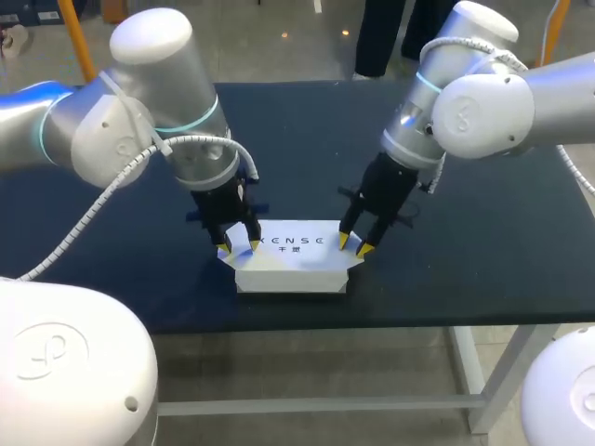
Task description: Assemble the packaging by folding the flat box into shape, placing the metal phone stand inside, and closing the box properly
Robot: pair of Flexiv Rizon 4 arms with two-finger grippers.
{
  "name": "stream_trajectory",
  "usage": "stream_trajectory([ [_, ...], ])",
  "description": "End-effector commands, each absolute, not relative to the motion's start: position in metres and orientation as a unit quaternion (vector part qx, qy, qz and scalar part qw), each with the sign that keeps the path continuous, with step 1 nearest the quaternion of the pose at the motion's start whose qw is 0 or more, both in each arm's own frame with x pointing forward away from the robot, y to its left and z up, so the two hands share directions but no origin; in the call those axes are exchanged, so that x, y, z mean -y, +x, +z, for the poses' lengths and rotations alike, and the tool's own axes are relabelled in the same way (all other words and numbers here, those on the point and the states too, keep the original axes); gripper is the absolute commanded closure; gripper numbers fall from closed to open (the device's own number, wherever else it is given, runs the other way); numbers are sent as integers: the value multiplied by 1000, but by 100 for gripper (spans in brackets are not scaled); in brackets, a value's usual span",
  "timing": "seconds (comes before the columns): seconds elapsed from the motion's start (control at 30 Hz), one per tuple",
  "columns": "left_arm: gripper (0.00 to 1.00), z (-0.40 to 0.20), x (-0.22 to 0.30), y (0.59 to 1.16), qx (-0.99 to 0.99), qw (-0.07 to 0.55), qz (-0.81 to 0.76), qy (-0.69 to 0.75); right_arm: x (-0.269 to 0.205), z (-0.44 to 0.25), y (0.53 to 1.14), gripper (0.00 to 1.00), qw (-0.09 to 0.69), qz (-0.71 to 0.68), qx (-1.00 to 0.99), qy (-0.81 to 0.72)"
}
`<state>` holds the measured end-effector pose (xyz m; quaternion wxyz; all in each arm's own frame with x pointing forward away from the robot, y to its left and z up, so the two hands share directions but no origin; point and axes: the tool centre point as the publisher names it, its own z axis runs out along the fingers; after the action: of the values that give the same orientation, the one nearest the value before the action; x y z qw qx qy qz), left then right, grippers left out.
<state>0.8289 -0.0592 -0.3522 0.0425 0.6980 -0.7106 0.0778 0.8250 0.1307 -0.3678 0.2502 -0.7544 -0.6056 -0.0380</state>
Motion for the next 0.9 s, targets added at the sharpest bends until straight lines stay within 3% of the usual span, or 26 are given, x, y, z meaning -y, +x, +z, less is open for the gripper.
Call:
stream_trajectory([
  [0.03, 49, -356, 63, 829, 710, 39, 74, 699, -129, -367, 819, 62, 245, -46, 602, -758],
  [0.9, 42, -361, 60, 820, 708, 37, 98, 699, -127, -370, 804, 62, 223, -80, 596, -767],
])
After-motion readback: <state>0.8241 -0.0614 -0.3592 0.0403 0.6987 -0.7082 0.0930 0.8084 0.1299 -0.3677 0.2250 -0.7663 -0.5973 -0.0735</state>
